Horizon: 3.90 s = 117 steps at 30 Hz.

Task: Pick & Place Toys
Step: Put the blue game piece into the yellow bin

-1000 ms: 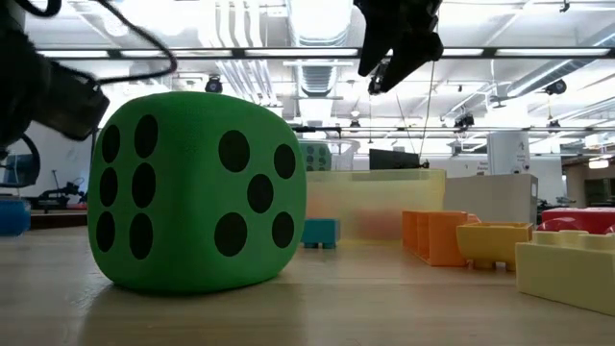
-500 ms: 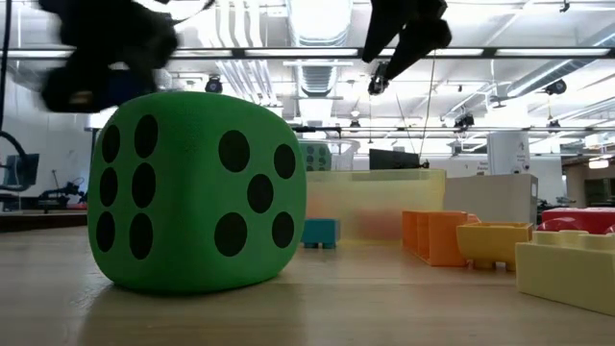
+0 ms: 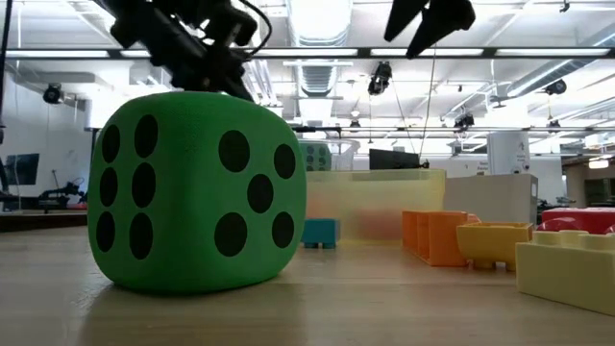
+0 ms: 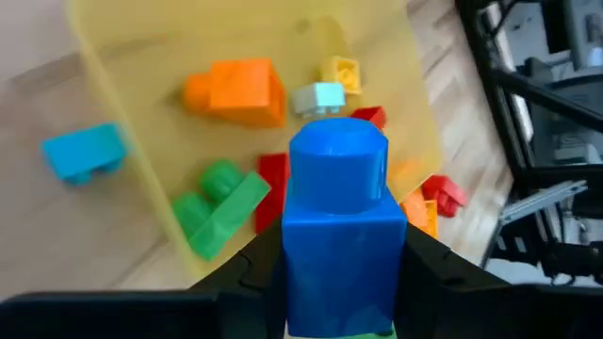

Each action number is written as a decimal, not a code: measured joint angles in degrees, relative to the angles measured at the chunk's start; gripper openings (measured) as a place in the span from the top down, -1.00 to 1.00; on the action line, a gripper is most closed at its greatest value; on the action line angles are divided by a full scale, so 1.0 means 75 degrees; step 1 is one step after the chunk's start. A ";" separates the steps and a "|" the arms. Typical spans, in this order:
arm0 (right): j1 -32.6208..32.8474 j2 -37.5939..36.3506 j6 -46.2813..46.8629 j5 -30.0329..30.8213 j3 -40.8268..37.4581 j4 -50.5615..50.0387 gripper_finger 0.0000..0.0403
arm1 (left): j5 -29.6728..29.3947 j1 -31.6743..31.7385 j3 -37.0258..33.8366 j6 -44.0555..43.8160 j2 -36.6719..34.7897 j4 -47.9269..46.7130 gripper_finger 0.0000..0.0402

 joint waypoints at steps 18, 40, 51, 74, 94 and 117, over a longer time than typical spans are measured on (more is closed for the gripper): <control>-0.0395 -0.0055 -0.0477 0.0321 -0.0007 -0.0548 -0.70 | -0.0162 0.0163 0.1289 0.0985 0.0968 -0.0669 0.41; -0.0244 -0.0052 -0.0356 0.0349 -0.0007 -0.0529 -0.70 | -0.1916 -0.0716 0.2518 0.4399 0.2992 -0.2260 0.41; -0.0244 -0.0052 -0.0411 0.0352 -0.0005 -0.0531 -0.70 | -0.2034 -0.0717 0.2467 0.4588 0.2993 -0.2219 0.41; -0.0121 -0.0052 -0.0408 0.0332 -0.0006 -0.0528 -0.70 | -0.2243 -0.0781 0.2005 0.4313 0.3034 -0.1785 0.41; 0.0086 -0.0052 -0.0415 0.0319 -0.0007 -0.0574 -0.70 | -0.1892 -0.0980 0.1941 0.4048 0.3337 -0.1641 0.33; 0.0086 -0.0052 -0.0414 0.0291 -0.0007 -0.0577 -0.70 | -0.0978 -0.0915 0.1944 0.3101 0.3325 -0.1584 -0.50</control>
